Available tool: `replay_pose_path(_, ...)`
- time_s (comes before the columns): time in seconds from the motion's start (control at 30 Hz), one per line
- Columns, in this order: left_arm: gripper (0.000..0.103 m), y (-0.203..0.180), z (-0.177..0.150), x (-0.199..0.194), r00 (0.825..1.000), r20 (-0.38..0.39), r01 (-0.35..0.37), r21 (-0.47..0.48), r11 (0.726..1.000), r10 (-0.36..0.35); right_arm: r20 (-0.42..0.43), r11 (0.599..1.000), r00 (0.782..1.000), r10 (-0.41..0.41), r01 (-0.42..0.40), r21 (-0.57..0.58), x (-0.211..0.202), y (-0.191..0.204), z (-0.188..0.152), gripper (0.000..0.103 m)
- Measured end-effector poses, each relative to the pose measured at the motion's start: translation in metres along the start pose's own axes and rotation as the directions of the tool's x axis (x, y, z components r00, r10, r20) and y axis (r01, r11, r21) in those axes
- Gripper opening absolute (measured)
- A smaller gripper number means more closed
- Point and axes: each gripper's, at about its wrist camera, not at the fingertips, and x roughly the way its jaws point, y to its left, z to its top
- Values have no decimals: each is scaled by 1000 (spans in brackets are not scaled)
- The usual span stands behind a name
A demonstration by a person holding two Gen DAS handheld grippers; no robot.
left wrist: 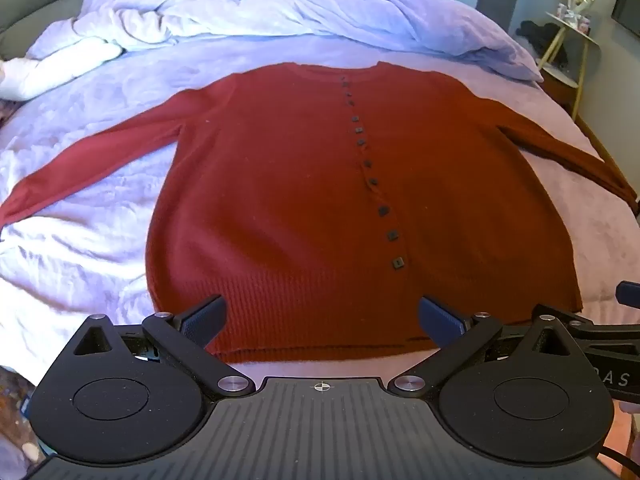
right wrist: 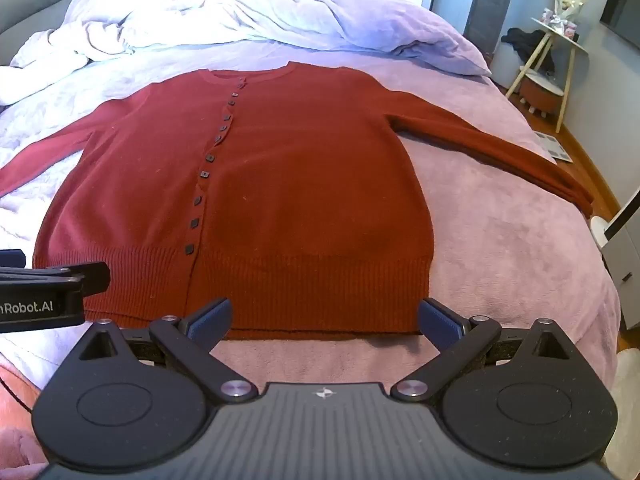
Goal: Fold small clothes
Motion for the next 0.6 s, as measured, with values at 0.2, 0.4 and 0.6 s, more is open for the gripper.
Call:
replay_pose_path(0.2,103,0,-2,0,1000,-6,-8,6,1000,8,6,1000,1000,-3,3,1,-1,0,0,99)
replay_pose_path(0.4,103,-9,-2,5,1000,-19,-7,3,1000,7,7,1000,1000,-2,2,3,-1,-1,-1,99)
replay_pose_path(0.6,103,-2,-3,8,1000,-21,3,0,1000,-3,6,1000,1000,1,-1,4,-2,-2,-1,99)
